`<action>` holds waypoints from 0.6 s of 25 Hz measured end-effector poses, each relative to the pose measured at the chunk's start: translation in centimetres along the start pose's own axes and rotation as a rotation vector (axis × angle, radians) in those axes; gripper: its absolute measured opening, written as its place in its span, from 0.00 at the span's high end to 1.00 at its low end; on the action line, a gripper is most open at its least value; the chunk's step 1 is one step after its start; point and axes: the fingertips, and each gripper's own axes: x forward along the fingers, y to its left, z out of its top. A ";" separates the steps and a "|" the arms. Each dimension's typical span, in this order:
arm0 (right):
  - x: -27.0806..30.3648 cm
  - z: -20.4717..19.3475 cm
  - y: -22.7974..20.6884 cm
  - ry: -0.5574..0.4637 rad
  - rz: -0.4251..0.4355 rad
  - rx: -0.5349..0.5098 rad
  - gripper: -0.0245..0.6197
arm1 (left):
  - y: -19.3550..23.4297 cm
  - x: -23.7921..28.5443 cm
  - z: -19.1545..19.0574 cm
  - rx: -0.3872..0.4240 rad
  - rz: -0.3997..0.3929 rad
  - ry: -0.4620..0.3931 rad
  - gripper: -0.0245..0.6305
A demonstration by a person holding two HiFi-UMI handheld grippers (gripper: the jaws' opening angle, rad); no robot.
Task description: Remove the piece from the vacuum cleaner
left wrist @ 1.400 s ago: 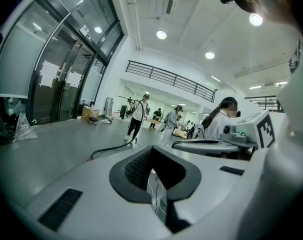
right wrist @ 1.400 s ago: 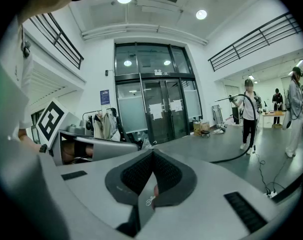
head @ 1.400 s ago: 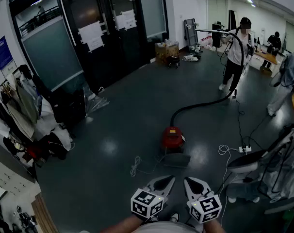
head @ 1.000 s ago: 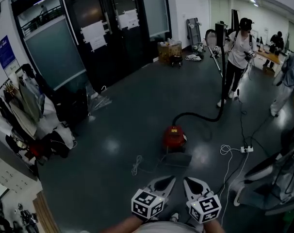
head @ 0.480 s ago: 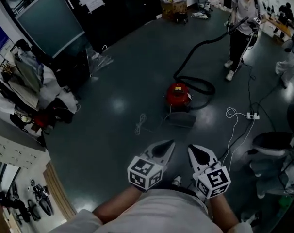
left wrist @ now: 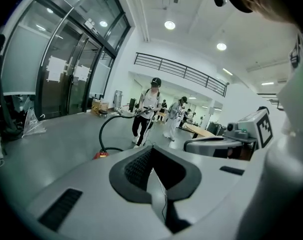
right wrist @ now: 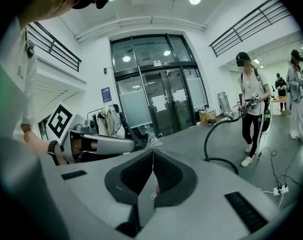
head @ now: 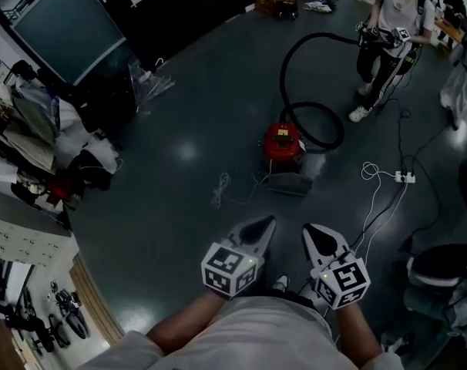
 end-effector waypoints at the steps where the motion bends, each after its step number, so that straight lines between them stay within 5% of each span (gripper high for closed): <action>1: 1.0 -0.1 -0.8 0.006 -0.007 0.002 0.94 | 0.9 1.0 0.2 -0.001 -0.006 0.003 0.95; 15: 19.1 2.6 -13.6 0.076 -0.127 0.025 0.94 | 16.0 16.9 4.8 0.150 -0.198 0.098 0.95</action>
